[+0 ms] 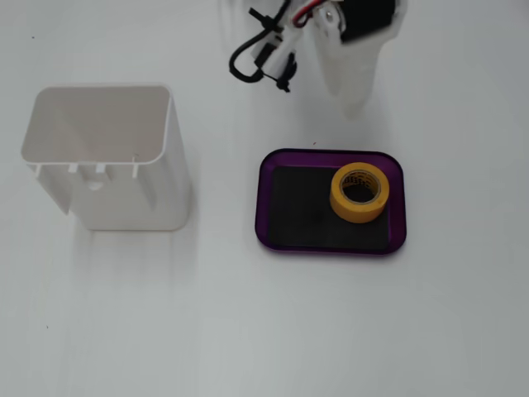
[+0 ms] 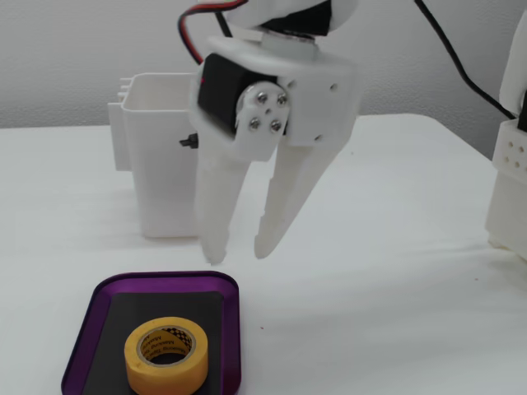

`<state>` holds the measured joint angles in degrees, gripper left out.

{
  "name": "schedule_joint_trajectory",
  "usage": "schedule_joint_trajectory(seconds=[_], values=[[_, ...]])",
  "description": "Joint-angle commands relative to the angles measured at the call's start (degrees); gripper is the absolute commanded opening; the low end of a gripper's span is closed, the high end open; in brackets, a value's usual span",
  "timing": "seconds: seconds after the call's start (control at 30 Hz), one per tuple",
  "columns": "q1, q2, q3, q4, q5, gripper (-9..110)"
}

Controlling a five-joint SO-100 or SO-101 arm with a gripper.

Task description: Remove the yellow tape from the box.

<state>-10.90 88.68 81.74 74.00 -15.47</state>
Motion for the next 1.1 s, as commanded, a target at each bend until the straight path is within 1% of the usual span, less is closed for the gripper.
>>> schedule_joint_trajectory(seconds=[0.0, 0.63, 1.07], values=[[-1.1, -3.5, -6.2, 0.3, 1.3, 10], [-0.7, -18.7, -15.4, -0.7, 1.1, 10], [-0.7, -20.6, -14.7, -5.4, 1.1, 10]])
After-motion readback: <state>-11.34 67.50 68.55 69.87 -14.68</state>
